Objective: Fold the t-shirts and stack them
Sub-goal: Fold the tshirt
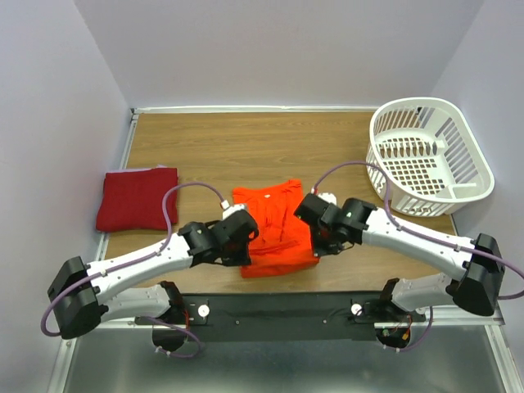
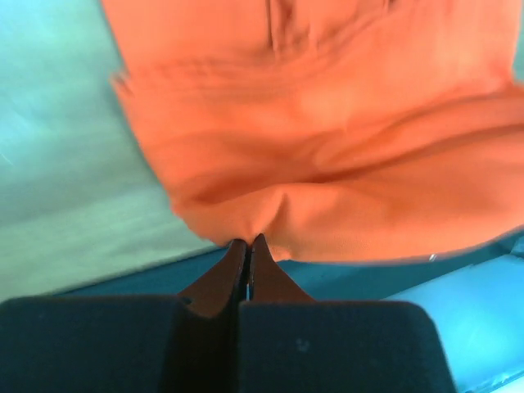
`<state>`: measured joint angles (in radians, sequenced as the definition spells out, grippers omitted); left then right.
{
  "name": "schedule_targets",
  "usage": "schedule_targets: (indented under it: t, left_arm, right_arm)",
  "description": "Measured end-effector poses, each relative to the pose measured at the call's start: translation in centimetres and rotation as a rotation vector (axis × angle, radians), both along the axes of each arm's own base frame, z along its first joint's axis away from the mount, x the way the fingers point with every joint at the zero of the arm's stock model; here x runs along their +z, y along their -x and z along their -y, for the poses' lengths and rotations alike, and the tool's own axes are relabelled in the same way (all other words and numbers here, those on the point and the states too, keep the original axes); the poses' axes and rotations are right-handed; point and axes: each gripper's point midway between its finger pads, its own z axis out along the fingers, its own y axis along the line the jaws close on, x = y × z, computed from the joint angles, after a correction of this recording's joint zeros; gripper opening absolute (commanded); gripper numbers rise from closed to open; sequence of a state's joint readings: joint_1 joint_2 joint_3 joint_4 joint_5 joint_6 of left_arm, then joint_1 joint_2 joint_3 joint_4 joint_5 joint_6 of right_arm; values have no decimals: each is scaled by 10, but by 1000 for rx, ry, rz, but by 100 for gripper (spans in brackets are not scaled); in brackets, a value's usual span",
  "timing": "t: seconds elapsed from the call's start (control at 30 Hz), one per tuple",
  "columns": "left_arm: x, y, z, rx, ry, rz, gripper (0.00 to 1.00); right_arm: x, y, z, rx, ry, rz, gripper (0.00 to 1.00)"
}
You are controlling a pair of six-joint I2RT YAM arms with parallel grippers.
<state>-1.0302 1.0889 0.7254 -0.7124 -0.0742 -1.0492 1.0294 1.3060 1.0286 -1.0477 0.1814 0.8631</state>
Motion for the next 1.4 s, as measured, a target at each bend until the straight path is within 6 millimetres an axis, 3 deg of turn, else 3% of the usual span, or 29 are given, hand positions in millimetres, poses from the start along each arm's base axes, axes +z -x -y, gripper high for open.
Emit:
schedule_targets:
  t: [0.1,0.3,0.73,1.13,1.4]
  left_arm:
    - [21,-29,2,13,22,73,0]
    - [52,-71,6,5,43,183,0]
    - [69,-127,-20,52,6,287,0]
    - [43,-192,-41,103,-17,302,0]
    - [2,-231,-48,121,-42,262,0]
  right_arm:
    - [19,-30,4,-11,15,59,0]
    - [45,-61,-11,51,28,127,0]
    - [79,-138,-7,65,87,227,0]
    - [44,-208,-13,96,121,220,0]
    - [6,-249,-18,99,121,212,0]
